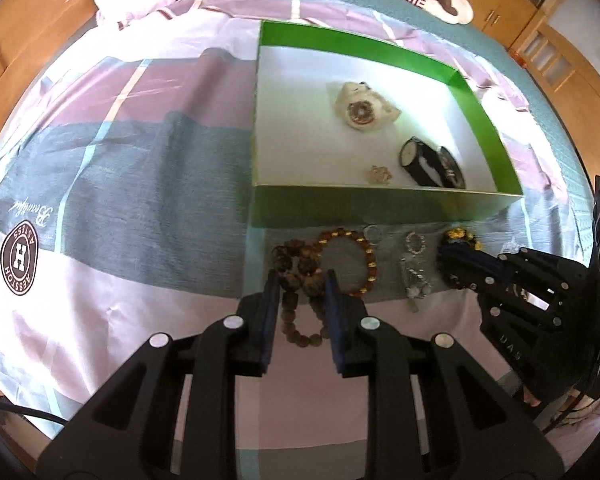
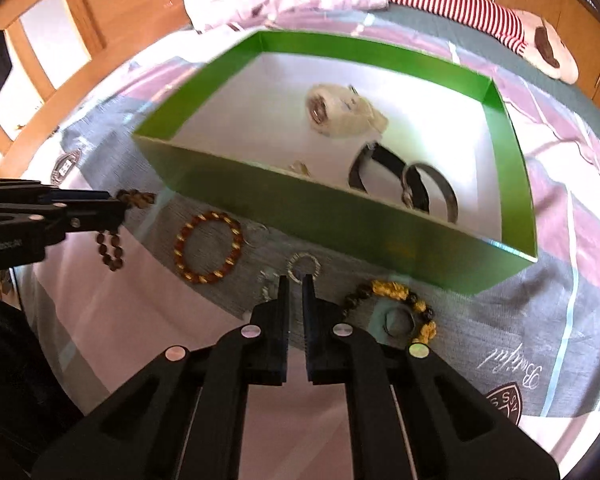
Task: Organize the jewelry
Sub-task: 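Lift the pendant with the right tool while the left tool lifts the brown bead bracelet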
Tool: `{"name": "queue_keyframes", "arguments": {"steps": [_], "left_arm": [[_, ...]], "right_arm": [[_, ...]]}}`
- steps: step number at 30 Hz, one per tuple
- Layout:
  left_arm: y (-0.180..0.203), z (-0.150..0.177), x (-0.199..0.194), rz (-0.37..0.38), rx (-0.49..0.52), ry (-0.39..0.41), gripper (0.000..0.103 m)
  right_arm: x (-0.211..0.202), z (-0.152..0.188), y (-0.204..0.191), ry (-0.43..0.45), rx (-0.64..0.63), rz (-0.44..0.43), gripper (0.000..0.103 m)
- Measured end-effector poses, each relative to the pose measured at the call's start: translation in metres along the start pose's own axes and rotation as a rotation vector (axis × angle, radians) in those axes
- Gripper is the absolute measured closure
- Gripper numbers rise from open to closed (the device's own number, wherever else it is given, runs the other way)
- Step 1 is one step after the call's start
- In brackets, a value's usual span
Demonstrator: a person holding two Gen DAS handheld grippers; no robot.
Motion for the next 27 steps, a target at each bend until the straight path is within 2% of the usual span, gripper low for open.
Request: {"name": "queue_keyframes", "arguments": {"steps": [1,3,5,9,13,15,17,21,27], "left_arm": [[-0.001,0.000,0.003,-0.003,0.000,-0.003,0.080],[0.000,0.002,0.004,-0.007,0.006,-0.009,0.080],[0.003,0.003,0.004,-0.008,0.016,-0.011,0.080],[0.009,0.005,0.008,-0.011,0.032,-0.019,0.080],[0.012,0.007,0.010,-0.013,0.044,-0.025,0.082],[0.014,0.007,0.010,-0.014,0.047,-0.025,0.082],[0.015,0.007,0.010,-0.014,0.050,-0.024,0.082],[0.017,0.008,0.008,-0.012,0.057,-0.022,0.086],[0.017,0.009,0.008,-0.013,0.065,-0.022,0.088]], "right_arm": [[0.003,0.002,0.000,-0.013,-0.002,0.001,0.095],[0.008,0.005,-0.002,-0.023,-0.005,0.002,0.079],[0.011,0.006,-0.006,-0.030,-0.014,-0.004,0.071],[0.019,0.009,-0.015,-0.045,-0.052,0.004,0.068],[0.030,0.013,-0.018,-0.068,-0.062,0.017,0.068],[0.027,0.011,-0.021,-0.047,-0.068,0.008,0.086],[0.019,0.008,-0.025,-0.016,-0.081,-0.013,0.091],[0.008,0.005,-0.032,0.031,-0.113,-0.018,0.094],[0.006,0.004,-0.031,0.041,-0.111,-0.011,0.096]]}}
Point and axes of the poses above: each gripper's, at about its wrist camera, not at the fingertips, and x roughly the way its jaws point, y to its right, z to its underside, the point moved 5 cm from there along x, roughly the way its jaws point, and after that the axes turned 1 degree about -y, right-handed, at the moved point
